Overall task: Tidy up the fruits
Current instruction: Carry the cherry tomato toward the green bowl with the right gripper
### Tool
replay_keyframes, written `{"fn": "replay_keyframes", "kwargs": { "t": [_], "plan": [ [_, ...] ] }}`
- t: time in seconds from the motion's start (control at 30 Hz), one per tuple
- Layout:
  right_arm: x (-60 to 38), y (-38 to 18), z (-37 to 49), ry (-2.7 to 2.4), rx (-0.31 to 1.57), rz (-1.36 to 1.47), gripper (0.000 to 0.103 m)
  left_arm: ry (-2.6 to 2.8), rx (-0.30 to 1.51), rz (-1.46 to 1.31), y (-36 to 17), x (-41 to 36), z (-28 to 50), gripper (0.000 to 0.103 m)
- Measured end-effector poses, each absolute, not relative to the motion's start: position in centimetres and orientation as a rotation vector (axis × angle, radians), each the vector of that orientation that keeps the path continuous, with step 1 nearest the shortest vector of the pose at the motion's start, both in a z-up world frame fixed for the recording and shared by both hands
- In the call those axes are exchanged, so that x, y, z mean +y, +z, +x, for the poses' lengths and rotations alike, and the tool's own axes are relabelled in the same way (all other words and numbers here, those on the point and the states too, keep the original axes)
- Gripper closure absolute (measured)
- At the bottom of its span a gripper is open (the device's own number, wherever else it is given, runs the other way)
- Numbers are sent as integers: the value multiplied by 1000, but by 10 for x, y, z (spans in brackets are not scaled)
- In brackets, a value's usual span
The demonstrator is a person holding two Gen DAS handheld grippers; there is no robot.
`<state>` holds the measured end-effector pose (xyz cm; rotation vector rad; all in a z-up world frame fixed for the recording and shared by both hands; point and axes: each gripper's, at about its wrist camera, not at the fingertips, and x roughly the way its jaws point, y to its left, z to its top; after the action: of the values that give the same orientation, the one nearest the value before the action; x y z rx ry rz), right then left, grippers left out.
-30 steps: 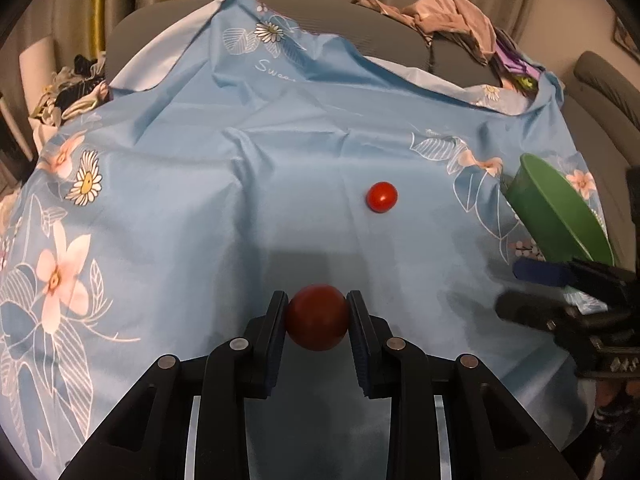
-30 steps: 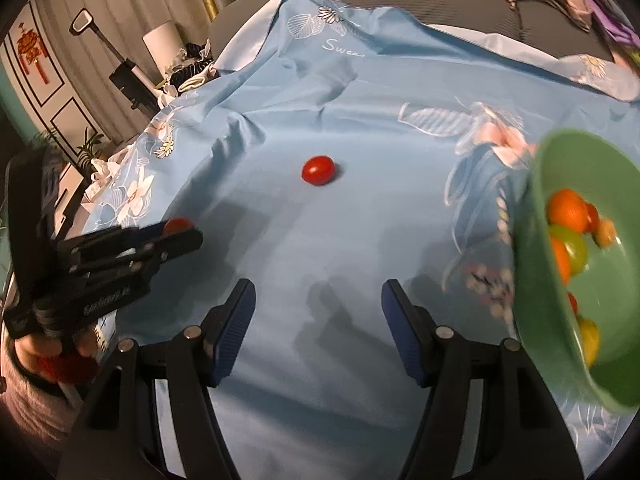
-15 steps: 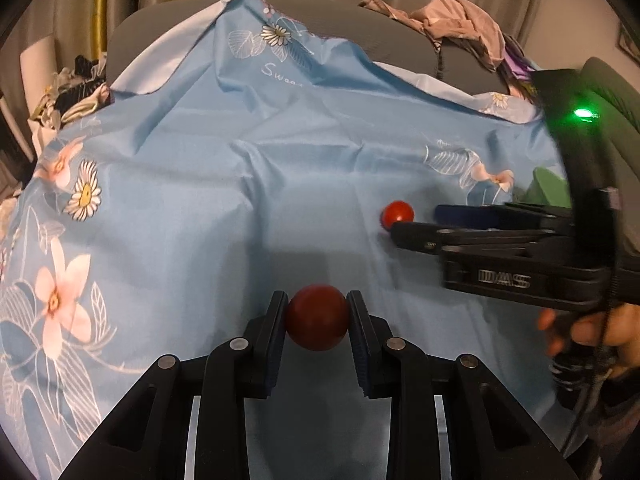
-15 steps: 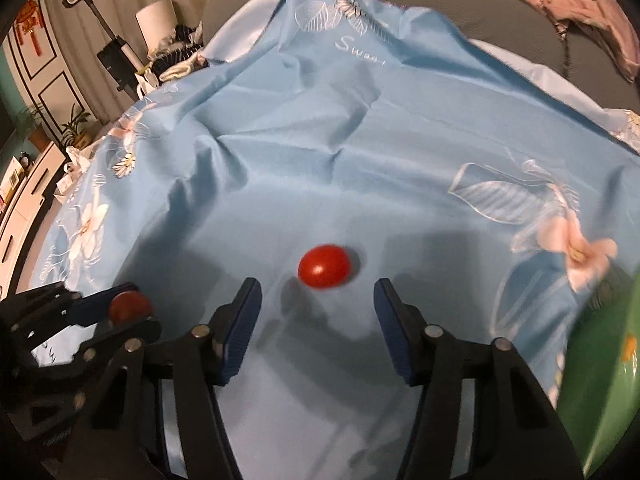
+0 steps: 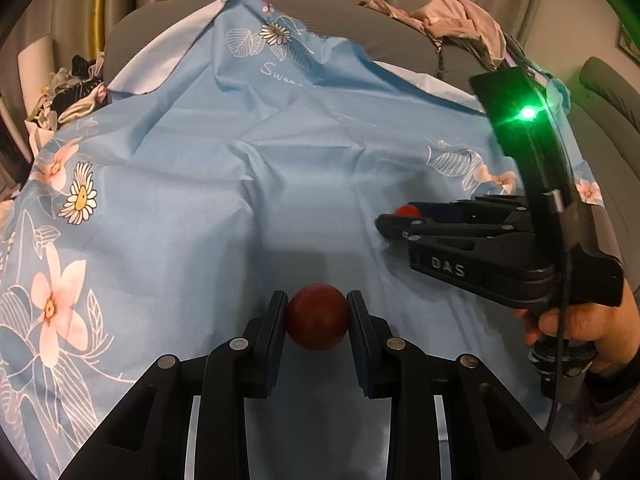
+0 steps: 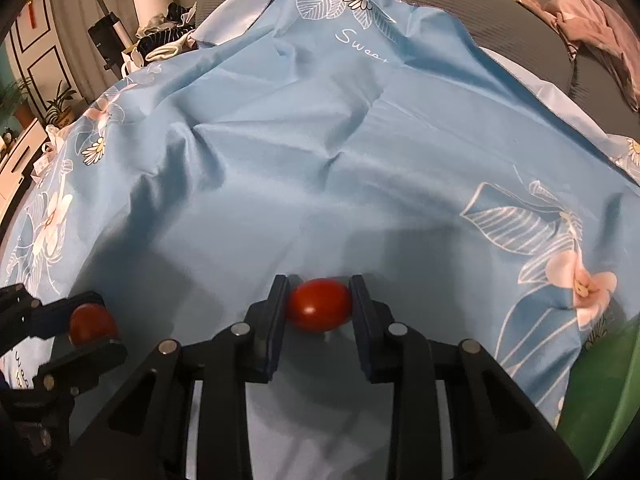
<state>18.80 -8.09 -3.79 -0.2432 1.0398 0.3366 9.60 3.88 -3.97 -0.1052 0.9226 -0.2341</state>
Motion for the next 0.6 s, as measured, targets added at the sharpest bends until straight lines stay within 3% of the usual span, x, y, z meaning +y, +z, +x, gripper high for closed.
{"fn": "replay_keyframes", "kwargs": {
  "t": [0.6],
  "plan": [
    [-101,15,114,376,944,-180,72,-244,914,-71,-23,24,68,73]
  ]
}}
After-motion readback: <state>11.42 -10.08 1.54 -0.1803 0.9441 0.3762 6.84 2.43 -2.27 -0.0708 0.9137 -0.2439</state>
